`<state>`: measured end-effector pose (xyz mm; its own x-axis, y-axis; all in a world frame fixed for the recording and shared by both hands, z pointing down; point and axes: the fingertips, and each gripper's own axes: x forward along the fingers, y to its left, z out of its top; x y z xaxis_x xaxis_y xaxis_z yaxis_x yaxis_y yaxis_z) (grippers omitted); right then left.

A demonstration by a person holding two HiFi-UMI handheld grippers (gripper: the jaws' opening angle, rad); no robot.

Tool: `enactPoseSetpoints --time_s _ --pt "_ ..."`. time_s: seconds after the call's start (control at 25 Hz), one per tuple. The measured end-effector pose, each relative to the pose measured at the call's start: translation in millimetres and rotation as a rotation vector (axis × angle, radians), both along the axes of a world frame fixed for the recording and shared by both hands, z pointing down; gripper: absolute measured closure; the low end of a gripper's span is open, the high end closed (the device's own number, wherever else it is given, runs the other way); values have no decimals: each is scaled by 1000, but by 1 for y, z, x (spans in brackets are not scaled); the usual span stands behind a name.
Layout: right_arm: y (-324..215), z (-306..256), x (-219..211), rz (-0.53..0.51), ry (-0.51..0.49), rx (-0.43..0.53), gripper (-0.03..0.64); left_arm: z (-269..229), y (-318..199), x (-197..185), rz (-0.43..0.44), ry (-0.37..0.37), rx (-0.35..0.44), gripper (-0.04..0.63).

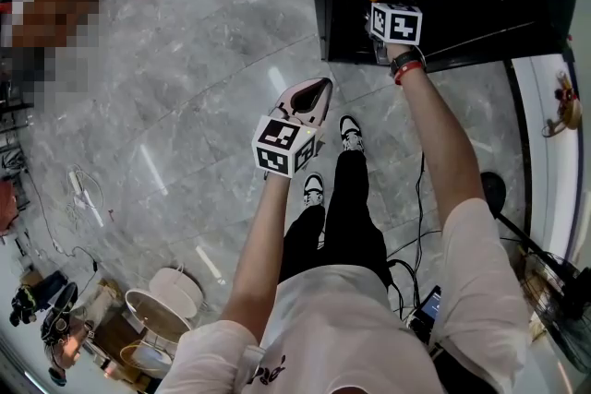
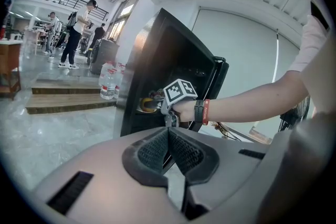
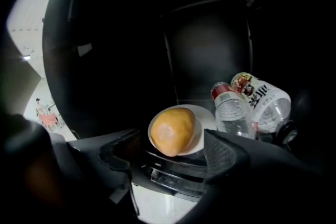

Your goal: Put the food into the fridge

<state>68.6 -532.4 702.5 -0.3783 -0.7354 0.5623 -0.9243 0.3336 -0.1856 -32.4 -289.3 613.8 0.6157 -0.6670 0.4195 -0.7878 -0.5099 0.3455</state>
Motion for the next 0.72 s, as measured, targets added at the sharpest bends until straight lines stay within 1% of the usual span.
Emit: enactPoseSetpoints --time_s 0.48,0.72 --pt "38 -28 14 0 19 4 249 -30 10 8 17 6 23 577" --pt "56 -52 15 -17 18 31 261 -52 18 2 8 -38 33 577"
